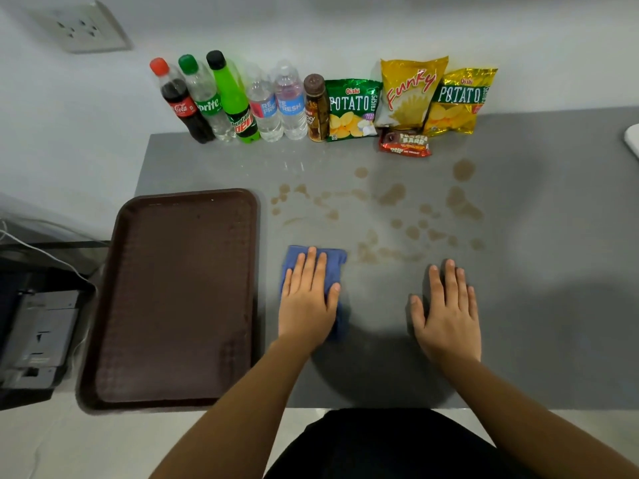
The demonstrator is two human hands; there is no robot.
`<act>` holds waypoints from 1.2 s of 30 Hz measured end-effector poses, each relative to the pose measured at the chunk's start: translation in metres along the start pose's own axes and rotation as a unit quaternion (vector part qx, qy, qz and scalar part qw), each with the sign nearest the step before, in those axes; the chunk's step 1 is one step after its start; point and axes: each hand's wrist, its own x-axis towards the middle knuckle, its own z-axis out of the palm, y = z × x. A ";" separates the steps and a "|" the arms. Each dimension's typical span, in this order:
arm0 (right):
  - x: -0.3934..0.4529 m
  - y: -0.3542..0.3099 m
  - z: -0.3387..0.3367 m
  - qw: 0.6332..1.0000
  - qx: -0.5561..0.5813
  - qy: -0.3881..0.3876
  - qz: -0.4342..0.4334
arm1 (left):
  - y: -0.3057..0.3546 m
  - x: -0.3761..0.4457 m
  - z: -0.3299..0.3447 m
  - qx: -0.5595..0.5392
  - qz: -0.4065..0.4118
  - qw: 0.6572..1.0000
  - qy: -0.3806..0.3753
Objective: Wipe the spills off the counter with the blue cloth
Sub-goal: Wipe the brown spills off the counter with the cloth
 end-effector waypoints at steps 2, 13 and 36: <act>0.000 0.001 0.001 1.000 0.002 -0.003 0.001 | -0.009 0.003 -0.002 0.015 -0.025 1.000 0.008; -0.001 0.002 0.003 1.000 -0.005 -0.001 0.001 | -0.012 0.110 -0.002 0.038 -0.031 0.998 -0.040; -0.001 0.002 0.002 1.000 0.002 0.001 0.001 | -0.039 0.119 -0.013 0.012 -0.109 0.994 -0.006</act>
